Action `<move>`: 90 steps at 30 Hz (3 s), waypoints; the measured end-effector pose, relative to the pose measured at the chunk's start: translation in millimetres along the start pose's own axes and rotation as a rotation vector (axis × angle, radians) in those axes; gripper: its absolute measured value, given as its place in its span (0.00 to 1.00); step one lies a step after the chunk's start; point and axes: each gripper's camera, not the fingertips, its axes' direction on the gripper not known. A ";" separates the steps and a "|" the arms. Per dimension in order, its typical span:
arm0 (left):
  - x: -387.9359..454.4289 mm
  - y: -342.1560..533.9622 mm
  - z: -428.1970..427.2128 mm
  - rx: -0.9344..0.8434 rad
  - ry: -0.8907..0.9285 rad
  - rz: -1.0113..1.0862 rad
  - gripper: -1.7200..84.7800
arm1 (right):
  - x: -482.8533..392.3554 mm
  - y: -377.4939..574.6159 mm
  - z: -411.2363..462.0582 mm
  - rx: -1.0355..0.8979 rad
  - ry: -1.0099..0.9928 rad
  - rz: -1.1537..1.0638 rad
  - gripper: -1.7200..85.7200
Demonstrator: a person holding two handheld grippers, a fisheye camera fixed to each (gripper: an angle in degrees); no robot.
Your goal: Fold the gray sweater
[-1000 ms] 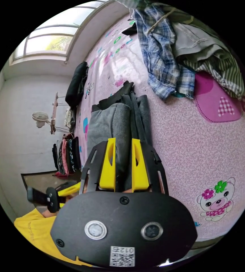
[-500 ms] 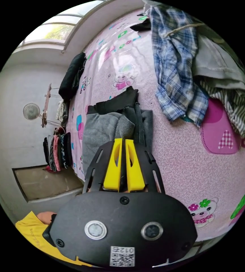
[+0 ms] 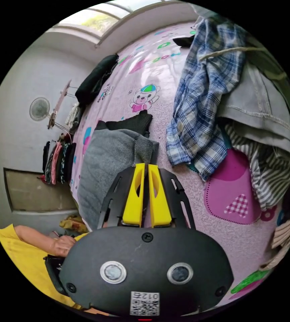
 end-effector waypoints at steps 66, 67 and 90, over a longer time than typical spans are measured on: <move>-99.2 294.4 123.7 -0.113 -0.041 -0.276 0.04 | -254.1 11.6 207.7 -0.180 0.188 -0.327 0.02; -104.6 300.3 124.9 -0.108 -0.028 -0.293 0.04 | -245.6 10.2 200.0 -0.168 0.138 -0.281 0.02; -468.9 406.7 357.5 -0.028 0.856 -0.763 0.02 | -145.1 38.7 243.3 -0.291 -0.372 -0.004 0.02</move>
